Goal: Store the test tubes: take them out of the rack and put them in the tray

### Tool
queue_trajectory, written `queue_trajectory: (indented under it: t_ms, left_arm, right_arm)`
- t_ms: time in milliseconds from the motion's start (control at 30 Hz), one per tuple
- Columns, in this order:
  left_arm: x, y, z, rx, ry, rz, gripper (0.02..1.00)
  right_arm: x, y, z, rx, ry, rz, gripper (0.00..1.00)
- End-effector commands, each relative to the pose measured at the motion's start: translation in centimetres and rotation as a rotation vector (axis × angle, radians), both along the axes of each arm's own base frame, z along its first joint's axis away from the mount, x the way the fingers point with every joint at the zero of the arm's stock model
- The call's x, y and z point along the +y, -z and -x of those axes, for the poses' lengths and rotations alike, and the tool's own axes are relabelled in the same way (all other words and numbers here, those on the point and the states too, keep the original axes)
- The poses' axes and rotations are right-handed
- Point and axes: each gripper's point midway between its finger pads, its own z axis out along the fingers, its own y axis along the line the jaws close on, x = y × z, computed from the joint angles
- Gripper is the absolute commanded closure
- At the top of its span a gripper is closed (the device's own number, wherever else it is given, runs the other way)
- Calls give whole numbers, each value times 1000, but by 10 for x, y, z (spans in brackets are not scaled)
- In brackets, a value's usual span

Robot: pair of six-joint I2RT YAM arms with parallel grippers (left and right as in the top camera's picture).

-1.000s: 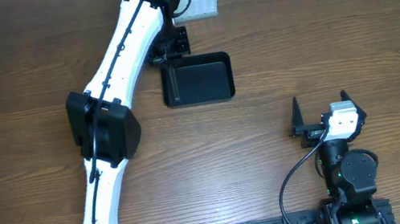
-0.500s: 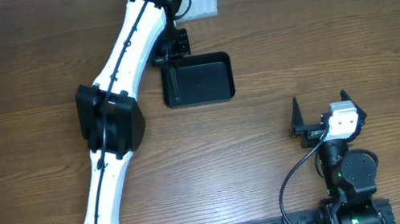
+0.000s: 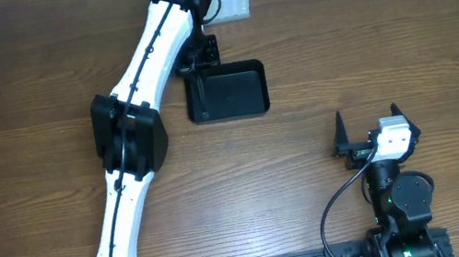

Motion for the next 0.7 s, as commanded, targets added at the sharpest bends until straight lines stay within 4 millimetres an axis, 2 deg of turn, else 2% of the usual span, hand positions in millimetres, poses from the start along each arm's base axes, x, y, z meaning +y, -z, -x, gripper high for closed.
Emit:
queue_trajectory:
  t_ms: [33,700]
  left_arm:
    - [2,18,-2,26,8,-4,978]
    - [-1,30,-7,19,34,1,980]
  right_arm:
    - [2,2,0,0,-11,-3,9]
    - [2,2,0,0,-12,-3,9]
